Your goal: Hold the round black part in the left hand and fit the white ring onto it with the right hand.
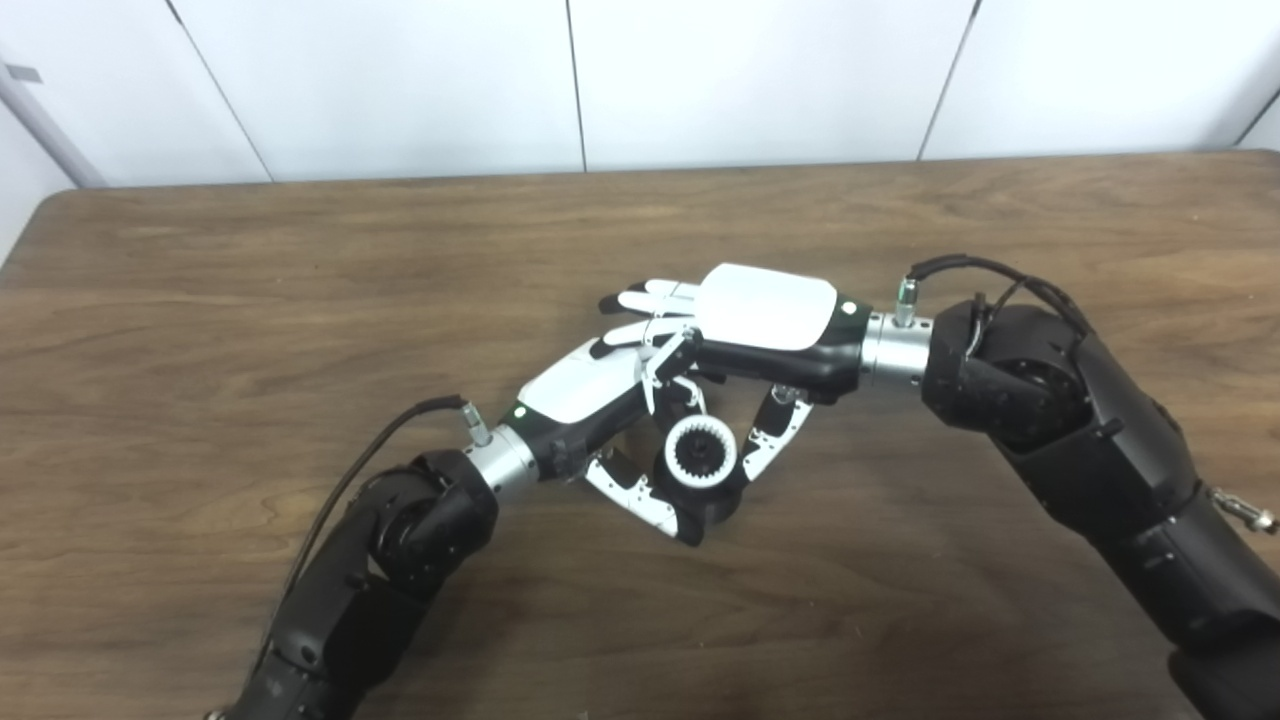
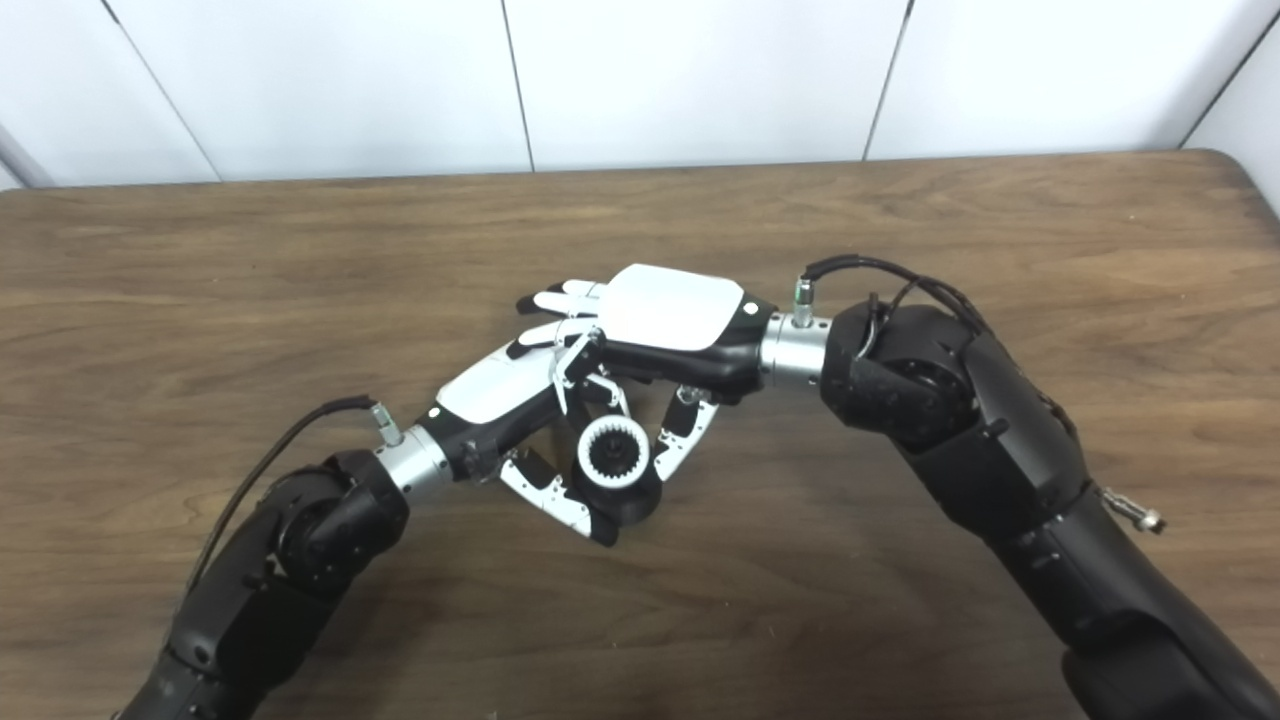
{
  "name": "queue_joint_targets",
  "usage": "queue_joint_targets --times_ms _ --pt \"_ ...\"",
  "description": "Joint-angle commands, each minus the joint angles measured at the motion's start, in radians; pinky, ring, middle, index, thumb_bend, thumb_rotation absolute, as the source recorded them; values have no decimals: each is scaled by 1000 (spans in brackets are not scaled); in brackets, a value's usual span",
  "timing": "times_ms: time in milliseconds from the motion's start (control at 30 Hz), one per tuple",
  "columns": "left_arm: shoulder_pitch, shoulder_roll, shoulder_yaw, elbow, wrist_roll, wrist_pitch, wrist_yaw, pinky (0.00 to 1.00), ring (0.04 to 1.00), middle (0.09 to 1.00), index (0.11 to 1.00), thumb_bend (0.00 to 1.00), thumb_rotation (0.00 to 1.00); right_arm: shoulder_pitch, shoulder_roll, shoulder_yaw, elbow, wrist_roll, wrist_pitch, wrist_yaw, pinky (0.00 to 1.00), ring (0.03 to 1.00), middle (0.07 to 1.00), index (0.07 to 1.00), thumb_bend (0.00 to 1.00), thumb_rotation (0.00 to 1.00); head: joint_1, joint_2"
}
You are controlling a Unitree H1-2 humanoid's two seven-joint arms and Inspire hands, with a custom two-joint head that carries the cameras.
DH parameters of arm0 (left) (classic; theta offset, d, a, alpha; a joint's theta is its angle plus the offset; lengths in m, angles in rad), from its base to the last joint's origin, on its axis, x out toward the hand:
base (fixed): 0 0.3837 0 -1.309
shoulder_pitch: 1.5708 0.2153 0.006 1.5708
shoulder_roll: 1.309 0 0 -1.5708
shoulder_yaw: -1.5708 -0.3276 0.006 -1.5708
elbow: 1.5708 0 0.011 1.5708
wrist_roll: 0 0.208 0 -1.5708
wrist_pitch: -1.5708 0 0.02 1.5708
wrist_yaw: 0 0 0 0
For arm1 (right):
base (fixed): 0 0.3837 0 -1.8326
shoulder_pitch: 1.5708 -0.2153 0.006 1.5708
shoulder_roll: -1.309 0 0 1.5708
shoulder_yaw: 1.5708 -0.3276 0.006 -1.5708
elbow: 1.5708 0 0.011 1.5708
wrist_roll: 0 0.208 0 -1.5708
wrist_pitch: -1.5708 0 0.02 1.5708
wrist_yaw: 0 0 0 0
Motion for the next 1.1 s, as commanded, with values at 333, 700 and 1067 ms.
queue_joint_targets --times_ms 333,700,1067 --pt "-28 4 21 -46 -6 -15 39 1000 986 819 480 524 63 -25 -10 -14 -10 -5 -7 -13 1000 1000 888 483 525 140 -1 -1" --pt "-26 3 20 -58 -14 -14 30 1000 997 816 480 524 63 -43 -6 -17 24 -5 -10 -21 1000 1000 894 482 526 140 3 -3" --pt "-25 0 19 -61 -15 -22 34 1000 995 797 480 524 61 -45 -12 -15 33 -3 12 -11 1000 1000 897 483 526 141 2 -1"
